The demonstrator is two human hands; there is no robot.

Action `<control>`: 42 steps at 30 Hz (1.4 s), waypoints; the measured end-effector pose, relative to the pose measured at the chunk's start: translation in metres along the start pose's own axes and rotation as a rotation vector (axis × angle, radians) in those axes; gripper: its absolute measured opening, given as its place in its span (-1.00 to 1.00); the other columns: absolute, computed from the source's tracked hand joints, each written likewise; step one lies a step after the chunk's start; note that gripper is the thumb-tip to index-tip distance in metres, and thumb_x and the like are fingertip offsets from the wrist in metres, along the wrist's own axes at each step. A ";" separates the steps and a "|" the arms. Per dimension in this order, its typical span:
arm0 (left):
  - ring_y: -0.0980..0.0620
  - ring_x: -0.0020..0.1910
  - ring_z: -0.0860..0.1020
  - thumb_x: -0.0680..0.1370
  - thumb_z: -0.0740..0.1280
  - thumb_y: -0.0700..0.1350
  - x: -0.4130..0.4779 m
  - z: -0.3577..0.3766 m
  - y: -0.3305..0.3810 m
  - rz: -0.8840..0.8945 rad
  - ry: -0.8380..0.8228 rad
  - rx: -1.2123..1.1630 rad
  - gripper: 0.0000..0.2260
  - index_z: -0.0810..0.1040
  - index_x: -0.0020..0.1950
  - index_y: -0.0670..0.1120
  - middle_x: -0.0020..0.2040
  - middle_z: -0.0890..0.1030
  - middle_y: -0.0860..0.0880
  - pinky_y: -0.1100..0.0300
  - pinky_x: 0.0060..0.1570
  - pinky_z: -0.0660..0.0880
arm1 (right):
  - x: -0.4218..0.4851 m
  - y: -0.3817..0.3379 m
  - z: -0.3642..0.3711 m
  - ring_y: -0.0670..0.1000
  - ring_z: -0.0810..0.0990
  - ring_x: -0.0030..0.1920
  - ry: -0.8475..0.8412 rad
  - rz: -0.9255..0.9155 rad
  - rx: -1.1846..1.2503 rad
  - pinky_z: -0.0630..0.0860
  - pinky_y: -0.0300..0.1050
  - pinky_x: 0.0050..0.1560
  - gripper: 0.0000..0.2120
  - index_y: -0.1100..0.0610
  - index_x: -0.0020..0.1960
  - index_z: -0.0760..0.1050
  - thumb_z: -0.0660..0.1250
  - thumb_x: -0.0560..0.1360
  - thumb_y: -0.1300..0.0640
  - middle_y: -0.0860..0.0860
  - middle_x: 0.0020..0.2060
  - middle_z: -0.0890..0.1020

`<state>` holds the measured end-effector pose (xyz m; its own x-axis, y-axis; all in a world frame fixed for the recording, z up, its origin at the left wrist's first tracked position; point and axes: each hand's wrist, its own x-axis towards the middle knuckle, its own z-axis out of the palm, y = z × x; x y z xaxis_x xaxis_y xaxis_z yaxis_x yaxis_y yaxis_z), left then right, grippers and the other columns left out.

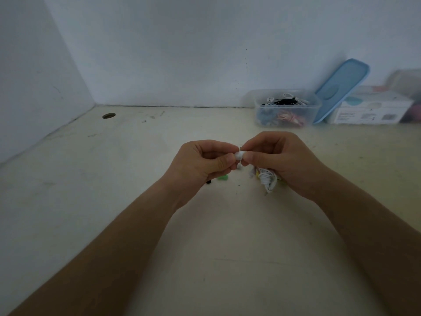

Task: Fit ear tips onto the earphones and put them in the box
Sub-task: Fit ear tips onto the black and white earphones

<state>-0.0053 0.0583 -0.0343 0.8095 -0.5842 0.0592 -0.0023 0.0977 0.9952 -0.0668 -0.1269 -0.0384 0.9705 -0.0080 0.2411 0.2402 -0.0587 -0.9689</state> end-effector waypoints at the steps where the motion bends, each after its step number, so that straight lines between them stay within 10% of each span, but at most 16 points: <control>1: 0.02 -0.22 0.69 0.33 0.44 -0.20 0.000 0.000 0.000 0.002 -0.004 -0.004 -0.80 0.67 -0.05 -0.14 -0.20 0.72 -0.11 0.24 -0.12 0.63 | 0.000 0.000 -0.001 0.02 0.65 -0.32 0.000 0.007 0.003 0.58 -0.19 -0.26 -0.78 0.30 -0.02 0.61 0.45 0.38 0.21 0.16 -0.23 0.70; 32: -0.02 -0.19 0.69 0.46 0.46 -0.31 -0.002 0.005 0.004 0.097 0.104 0.085 -0.89 0.63 -0.03 -0.19 -0.14 0.71 -0.17 0.24 -0.15 0.60 | 0.003 0.000 0.012 0.10 0.56 -0.25 0.048 0.162 0.411 0.60 -0.03 -0.18 -0.73 0.20 0.09 0.57 0.18 0.54 0.41 0.19 -0.20 0.54; 42: 0.00 -0.24 0.68 0.42 0.53 -0.28 0.002 0.005 0.002 0.252 0.195 0.344 -0.90 0.70 -0.11 -0.14 -0.24 0.72 -0.08 0.20 -0.16 0.62 | 0.006 0.001 0.024 -0.04 0.33 -0.48 0.107 0.272 0.448 0.35 -0.21 -0.48 -0.87 0.20 -0.09 0.51 0.22 0.59 0.25 0.05 -0.41 0.48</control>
<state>-0.0068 0.0537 -0.0319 0.8540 -0.4108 0.3193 -0.3806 -0.0748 0.9217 -0.0606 -0.1028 -0.0389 0.9970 -0.0662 -0.0408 -0.0116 0.3915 -0.9201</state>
